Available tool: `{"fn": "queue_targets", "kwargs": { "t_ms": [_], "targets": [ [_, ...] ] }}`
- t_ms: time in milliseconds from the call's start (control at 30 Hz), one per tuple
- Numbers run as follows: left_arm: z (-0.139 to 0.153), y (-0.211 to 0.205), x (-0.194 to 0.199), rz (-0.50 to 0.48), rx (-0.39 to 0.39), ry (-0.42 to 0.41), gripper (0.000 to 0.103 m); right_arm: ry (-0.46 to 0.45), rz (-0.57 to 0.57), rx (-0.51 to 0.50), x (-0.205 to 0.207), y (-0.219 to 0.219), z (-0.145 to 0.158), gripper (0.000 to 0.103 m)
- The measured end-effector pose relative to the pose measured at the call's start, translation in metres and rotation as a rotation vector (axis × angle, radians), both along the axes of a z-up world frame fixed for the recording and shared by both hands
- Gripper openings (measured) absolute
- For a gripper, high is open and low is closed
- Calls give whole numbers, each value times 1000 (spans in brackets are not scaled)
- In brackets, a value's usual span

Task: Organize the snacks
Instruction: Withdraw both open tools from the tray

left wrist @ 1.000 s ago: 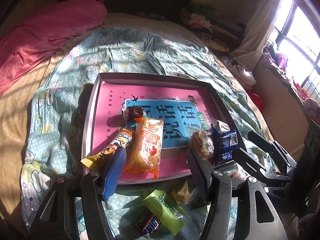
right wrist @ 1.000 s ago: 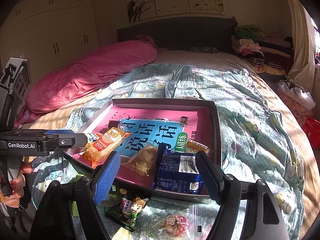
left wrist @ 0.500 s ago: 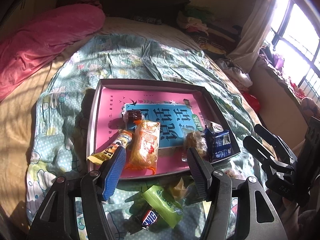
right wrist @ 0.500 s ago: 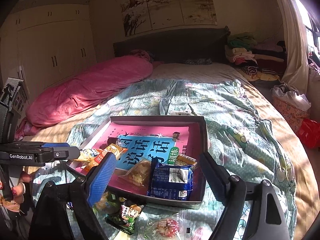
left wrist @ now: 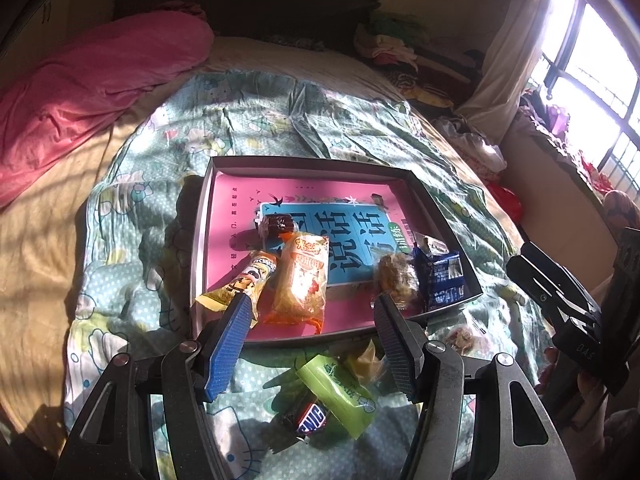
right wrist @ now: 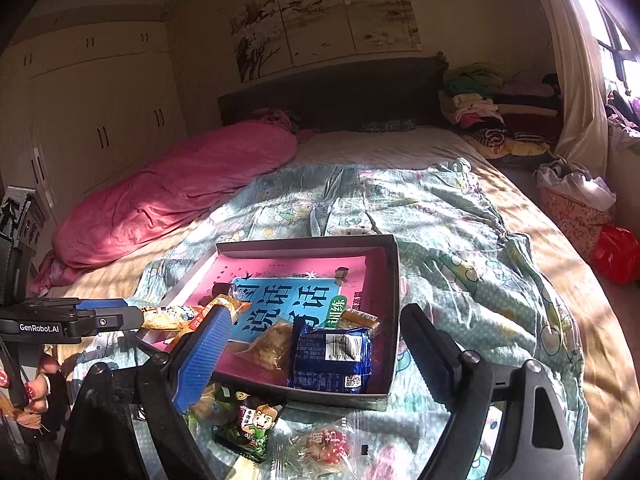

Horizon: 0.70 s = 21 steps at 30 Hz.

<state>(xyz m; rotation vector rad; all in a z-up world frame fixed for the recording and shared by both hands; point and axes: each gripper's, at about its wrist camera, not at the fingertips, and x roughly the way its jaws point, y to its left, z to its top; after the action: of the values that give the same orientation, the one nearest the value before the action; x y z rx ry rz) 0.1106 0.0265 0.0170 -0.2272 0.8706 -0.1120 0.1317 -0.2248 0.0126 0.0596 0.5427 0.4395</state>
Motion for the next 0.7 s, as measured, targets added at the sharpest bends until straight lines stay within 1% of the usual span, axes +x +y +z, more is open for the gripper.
{"fn": "queue_targets", "kwargs": {
  "t_ms": [333, 700],
  "targets": [
    [-5, 3, -10, -6, 26, 13, 65, 23, -21, 27, -5, -10, 0, 86],
    [-25, 1, -24, -33, 58, 70, 65, 57, -26, 0, -12, -7, -4, 87]
  ]
}}
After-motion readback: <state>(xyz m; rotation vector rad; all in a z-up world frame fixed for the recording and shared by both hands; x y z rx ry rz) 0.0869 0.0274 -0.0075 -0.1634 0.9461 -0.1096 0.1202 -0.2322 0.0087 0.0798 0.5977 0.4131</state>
